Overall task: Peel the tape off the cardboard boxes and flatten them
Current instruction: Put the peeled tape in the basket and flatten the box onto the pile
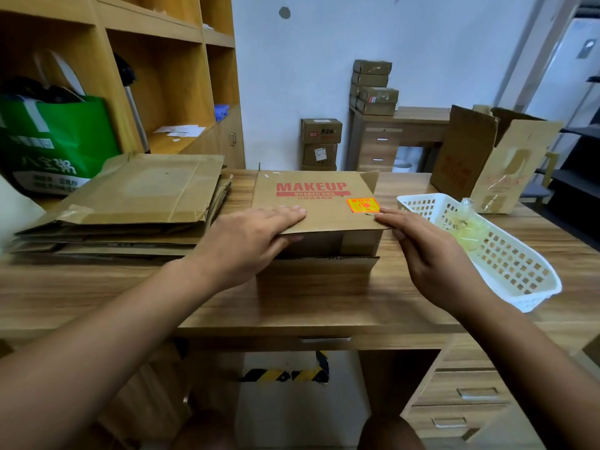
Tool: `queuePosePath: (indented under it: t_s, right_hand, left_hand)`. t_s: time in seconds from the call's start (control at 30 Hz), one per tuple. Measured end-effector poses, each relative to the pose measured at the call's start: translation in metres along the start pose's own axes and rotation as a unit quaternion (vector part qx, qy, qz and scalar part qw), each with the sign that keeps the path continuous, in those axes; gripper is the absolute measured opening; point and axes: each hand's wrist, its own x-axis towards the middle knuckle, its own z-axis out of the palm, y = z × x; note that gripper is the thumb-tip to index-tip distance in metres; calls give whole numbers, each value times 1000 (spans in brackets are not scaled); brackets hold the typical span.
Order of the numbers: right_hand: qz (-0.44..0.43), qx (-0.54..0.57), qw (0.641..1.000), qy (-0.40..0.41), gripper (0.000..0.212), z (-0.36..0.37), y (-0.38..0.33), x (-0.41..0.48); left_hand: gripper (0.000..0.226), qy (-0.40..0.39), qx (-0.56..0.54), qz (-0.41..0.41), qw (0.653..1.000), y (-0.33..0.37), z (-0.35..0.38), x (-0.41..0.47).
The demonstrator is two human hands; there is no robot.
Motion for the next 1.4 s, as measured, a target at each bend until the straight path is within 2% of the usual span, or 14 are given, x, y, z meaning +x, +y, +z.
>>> queuePosePath:
  t_s: [0.1, 0.17, 0.27, 0.37, 0.47, 0.57, 0.67, 0.9, 1.13, 1.27, 1.4]
  right_hand:
    - [64, 51, 995, 51, 37, 1, -6, 3]
    - [119, 84, 983, 113, 36, 6, -9, 1]
    - [171, 97, 963, 187, 25, 21, -11, -12]
    - [207, 96, 965, 126, 32, 37, -15, -27]
    - [166, 4, 986, 10, 48, 49, -19, -39]
    - [133, -51, 987, -71, 58, 52, -20, -39]
    - [108, -91, 985, -95, 59, 53, -19, -43]
    - [107, -141, 970, -167, 47, 52, -25, -67]
    - [147, -92, 970, -172, 41, 51, -25, -66]
    - [191, -80, 973, -106, 35, 49, -28, -53]
    - [192, -110, 971, -87, 34, 56, -42, -48]
  left_hand:
    - [43, -23, -27, -39, 999, 0, -6, 6]
    - [42, -45, -48, -71, 995, 0, -8, 12]
    - [41, -63, -74, -103, 990, 1, -10, 18]
    - [41, -77, -83, -122, 986, 2, -12, 23]
    - [48, -82, -94, -123, 984, 5, -13, 25]
    - [45, -82, -90, -127, 984, 5, -11, 26]
    - [50, -85, -90, -130, 984, 4, -9, 24]
    - [42, -68, -80, -128, 986, 7, -6, 25]
    - [40, -63, -78, -126, 987, 10, -5, 27]
    - [41, -66, -80, -131, 986, 10, -6, 28]
    - [42, -71, -66, -131, 987, 10, -5, 28]
